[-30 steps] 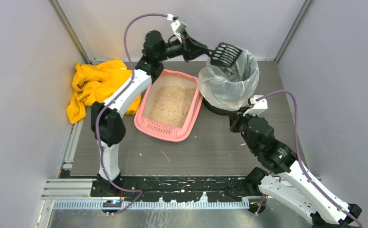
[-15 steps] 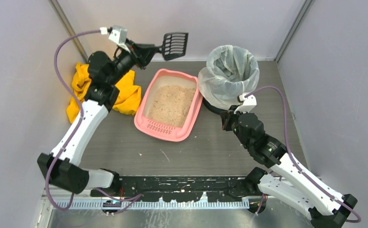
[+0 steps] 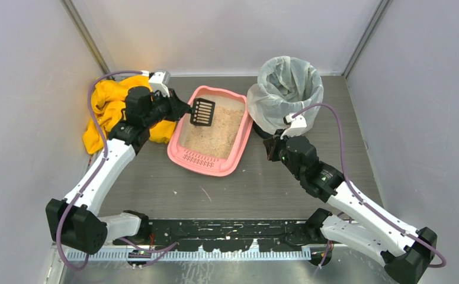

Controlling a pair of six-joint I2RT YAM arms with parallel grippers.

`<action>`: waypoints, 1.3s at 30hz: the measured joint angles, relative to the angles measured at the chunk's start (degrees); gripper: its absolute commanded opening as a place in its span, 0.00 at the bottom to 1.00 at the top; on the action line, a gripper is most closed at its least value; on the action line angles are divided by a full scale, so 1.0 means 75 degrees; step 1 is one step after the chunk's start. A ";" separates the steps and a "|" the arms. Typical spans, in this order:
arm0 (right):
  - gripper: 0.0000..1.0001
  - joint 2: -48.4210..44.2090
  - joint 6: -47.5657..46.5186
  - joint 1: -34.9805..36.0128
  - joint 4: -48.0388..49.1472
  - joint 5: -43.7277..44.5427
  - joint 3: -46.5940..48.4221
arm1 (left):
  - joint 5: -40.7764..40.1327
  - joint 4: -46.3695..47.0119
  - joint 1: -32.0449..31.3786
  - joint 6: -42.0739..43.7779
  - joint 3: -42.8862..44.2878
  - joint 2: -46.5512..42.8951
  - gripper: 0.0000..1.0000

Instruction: Clean the litter box

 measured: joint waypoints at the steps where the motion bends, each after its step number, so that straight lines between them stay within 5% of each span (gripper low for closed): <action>1: 0.01 0.0026 0.0015 0.0000 0.0044 -0.0029 -0.0009 | -0.0038 -0.0143 0.0000 0.0052 0.0003 0.0047 0.00; 20: 0.01 0.0918 0.0052 -0.0067 0.0548 -0.0338 -0.0017 | -0.1349 -0.1020 -0.0778 0.0787 0.1906 0.2567 0.00; 39: 0.01 0.1239 0.0149 -0.0207 0.0705 -0.0530 -0.0017 | -0.1271 -0.3928 -0.1107 0.1574 0.3660 0.3497 0.00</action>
